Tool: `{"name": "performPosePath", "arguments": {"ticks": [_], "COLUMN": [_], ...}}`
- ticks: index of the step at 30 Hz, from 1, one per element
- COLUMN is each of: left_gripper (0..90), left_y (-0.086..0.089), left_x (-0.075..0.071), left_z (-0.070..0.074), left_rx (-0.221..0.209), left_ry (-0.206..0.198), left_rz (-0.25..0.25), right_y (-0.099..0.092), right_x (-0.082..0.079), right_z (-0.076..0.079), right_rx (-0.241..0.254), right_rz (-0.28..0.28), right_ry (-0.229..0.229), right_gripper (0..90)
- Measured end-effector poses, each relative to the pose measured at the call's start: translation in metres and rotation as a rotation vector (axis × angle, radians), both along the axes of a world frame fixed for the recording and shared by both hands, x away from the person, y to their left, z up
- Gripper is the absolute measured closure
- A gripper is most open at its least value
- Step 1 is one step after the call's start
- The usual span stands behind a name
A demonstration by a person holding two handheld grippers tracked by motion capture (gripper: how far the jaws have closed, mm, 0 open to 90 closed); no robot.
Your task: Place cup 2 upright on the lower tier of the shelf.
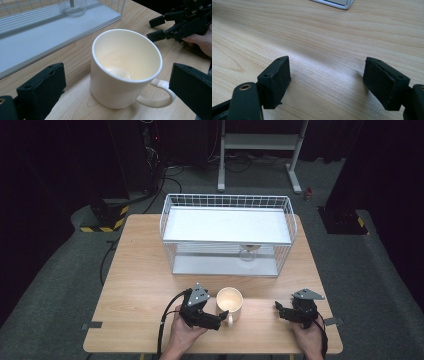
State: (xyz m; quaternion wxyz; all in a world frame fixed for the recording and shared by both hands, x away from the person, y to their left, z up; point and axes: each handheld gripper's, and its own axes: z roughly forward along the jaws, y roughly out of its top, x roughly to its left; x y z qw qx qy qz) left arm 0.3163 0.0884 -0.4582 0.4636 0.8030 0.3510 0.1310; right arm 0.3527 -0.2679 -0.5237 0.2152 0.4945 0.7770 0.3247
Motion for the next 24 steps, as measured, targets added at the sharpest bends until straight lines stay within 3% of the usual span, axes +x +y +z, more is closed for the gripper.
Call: {"name": "performPosePath", "arguments": {"ticks": [17, 24], "left_gripper": [0.3, 0.4], "left_y": [-0.022, -0.031], "left_x": [0.012, 0.015], "left_z": [-0.002, -0.005], "left_rx": [0.012, 0.039], "left_ry": [0.011, 0.002], "left_rz": [-0.022, -0.028], "right_y": [0.000, 0.000], "right_x": [0.000, 0.000], "right_z": [0.000, 0.000], "right_rx": [0.000, -0.001], "right_rz": [-0.001, -0.001], "right_ry": [0.000, 0.000], "right_gripper": [21.8, 21.8]}}
